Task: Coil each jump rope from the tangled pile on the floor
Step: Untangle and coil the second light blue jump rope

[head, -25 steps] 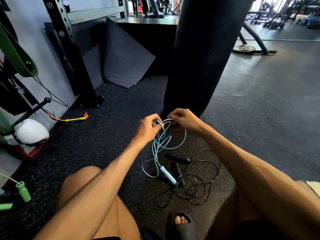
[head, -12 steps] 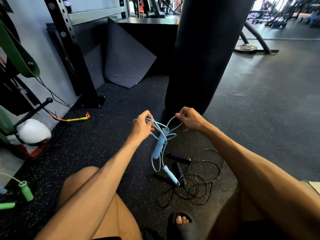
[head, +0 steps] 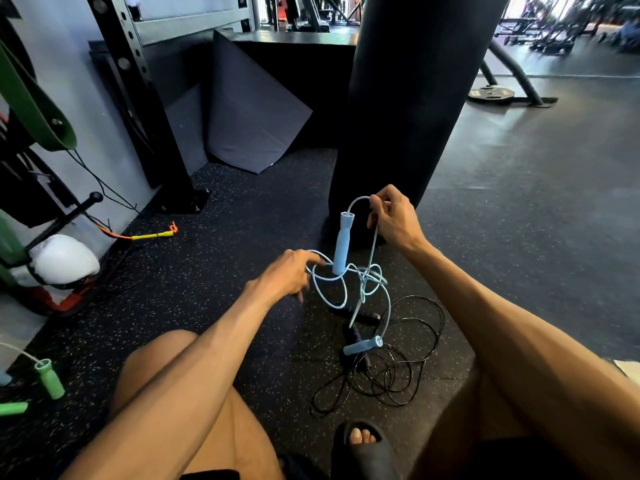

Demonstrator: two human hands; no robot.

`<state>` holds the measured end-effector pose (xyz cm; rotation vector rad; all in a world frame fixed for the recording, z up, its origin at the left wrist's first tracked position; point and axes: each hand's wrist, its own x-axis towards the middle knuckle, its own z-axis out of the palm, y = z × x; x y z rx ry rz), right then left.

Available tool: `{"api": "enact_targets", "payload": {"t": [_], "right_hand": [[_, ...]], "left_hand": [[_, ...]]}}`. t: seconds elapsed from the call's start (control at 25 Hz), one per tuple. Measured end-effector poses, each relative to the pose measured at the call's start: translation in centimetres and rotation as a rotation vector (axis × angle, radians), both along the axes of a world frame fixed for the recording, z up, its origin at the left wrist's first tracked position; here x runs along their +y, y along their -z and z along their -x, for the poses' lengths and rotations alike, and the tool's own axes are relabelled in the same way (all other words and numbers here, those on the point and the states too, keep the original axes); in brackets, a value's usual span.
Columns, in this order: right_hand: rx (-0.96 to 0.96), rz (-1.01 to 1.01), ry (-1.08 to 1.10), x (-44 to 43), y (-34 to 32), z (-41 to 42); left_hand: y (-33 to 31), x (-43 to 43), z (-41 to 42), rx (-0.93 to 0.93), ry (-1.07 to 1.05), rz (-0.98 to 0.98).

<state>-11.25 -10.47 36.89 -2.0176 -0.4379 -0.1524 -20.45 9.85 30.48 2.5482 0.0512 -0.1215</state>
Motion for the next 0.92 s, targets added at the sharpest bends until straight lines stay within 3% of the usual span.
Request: {"api": "enact_targets", "payload": {"t": [0.08, 0.2, 0.32, 0.44, 0.56, 0.76, 0.92], "right_hand": [[-0.035, 0.069, -0.048, -0.1, 0.0, 0.0], [-0.115, 0.198, -0.122, 0.0, 0.5, -0.1], [-0.180, 0.275, -0.201, 0.8, 0.6, 0.2], [-0.177, 0.255, -0.252, 1.6, 0.6, 0.8], [-0.061, 0.237, -0.305, 2.0, 1.0, 0.9], [0.283, 0.659, -0.532, 1.1, 3.9, 0.4], [0.287, 0.976, -0.426, 0.6, 6.1, -0.4]], "left_hand": [[-0.2, 0.2, 0.0, 0.045, -0.022, 0.020], [-0.5, 1.0, -1.2, -0.143, -0.159, -0.012], [-1.2, 0.7, -1.7, -0.363, -0.102, 0.188], [-1.6, -1.0, -1.5, -0.394, 0.013, 0.345], [-1.8, -1.4, -1.7, -0.469, -0.038, 0.458], [-2.7, -0.2, -2.2, -0.551, -0.204, 0.606], [-2.3, 1.3, -2.6, -0.515, -0.348, 0.770]]}}
